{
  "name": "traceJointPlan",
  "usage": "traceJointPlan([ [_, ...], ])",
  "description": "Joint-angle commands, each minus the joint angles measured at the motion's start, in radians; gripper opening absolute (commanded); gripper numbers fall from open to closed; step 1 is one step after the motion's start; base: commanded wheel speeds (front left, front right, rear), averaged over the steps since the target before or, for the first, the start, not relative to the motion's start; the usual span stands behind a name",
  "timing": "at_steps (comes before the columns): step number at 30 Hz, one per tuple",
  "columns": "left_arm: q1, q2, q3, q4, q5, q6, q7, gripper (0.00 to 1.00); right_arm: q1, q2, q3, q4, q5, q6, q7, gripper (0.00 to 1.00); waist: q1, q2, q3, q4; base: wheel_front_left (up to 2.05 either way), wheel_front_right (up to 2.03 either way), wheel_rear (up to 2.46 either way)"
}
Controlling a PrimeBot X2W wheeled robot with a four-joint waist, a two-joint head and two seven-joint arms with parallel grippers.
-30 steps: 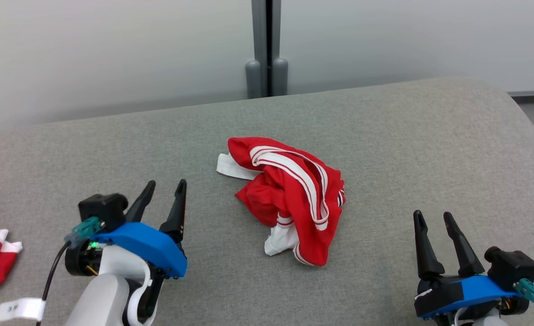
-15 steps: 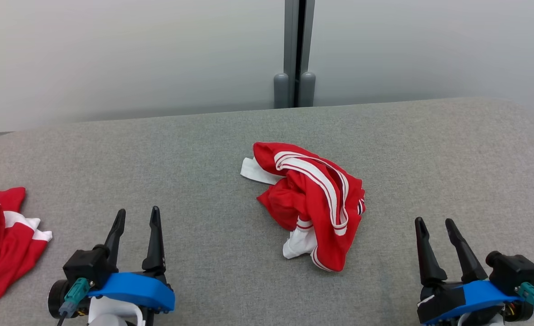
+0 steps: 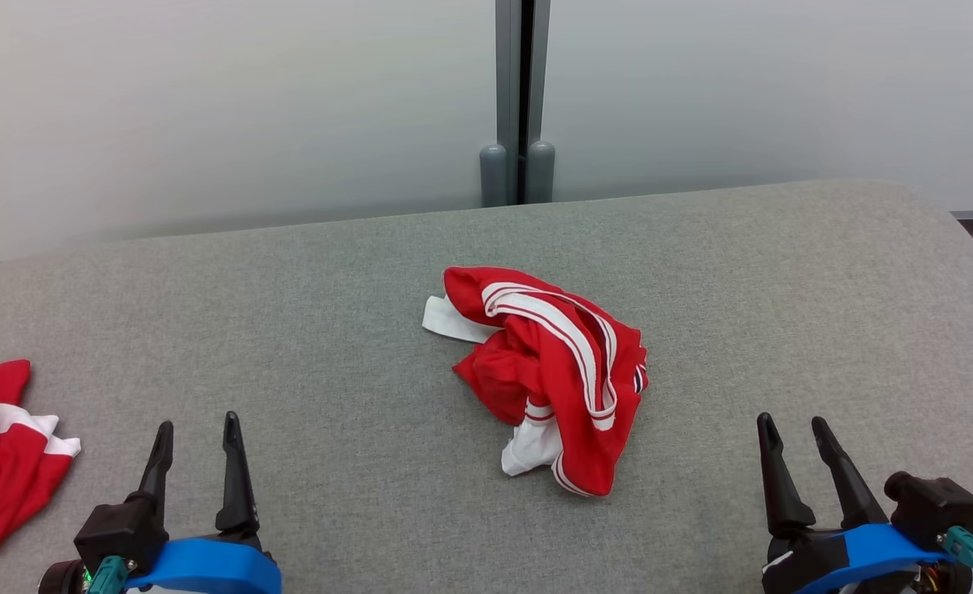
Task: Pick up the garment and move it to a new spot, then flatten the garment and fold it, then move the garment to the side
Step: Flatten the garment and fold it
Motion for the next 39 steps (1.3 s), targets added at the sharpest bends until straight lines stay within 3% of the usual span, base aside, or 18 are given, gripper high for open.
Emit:
traceJointPlan([
  [1, 0.009, 0.001, 0.007, -0.005, 0.009, -0.005, -0.005, 1.0, 0.006, -0.004, -0.002, 0.003, 0.006, 0.0, -0.002, 1.0, 0.0001, 0.0, -0.001, -0.001, 0.0, 0.0, 0.0],
  [9, 0.007, -0.017, 0.023, 0.004, 0.027, -0.025, -0.005, 1.0, -0.003, -0.004, 0.006, 0.012, 0.012, 0.0, -0.005, 1.0, 0.0001, 0.0, 0.004, 0.005, 0.0, 0.0, 0.0],
  [18, -0.017, -0.028, 0.021, 0.013, 0.043, -0.039, -0.005, 1.0, -0.068, -0.004, 0.13, -0.003, 0.011, 0.0, 0.095, 1.0, 0.0001, 0.0, 0.027, 0.007, 0.0, 0.0, 0.0],
  [24, -0.042, -0.034, 0.014, 0.022, 0.051, -0.051, -0.005, 1.0, -0.139, -0.004, 0.23, 0.075, 0.039, 0.0, 0.179, 1.0, 0.0001, 0.0, 0.048, 0.024, 0.0, 0.0, 0.0],
  [37, -0.068, -0.045, 0.013, 0.031, 0.062, -0.065, -0.005, 1.0, -0.257, -0.005, 0.31, 0.238, -0.016, 0.0, 0.184, 1.0, 0.0001, 0.0, 0.082, 0.052, 0.0, 0.0, 0.0],
  [38, -0.068, -0.046, 0.014, 0.033, 0.062, -0.066, -0.005, 1.0, -0.263, -0.005, 0.308, 0.245, -0.017, 0.0, 0.178, 0.94, 0.0001, 0.0, 0.083, 0.053, 0.0, 0.0, 0.0],
  [39, -0.068, -0.047, 0.014, 0.034, 0.061, -0.066, -0.005, 1.0, -0.269, -0.005, 0.3, 0.247, -0.021, 0.0, 0.17, 0.42, 0.0001, 0.0, 0.082, 0.054, 0.0, 0.0, 0.0],
])
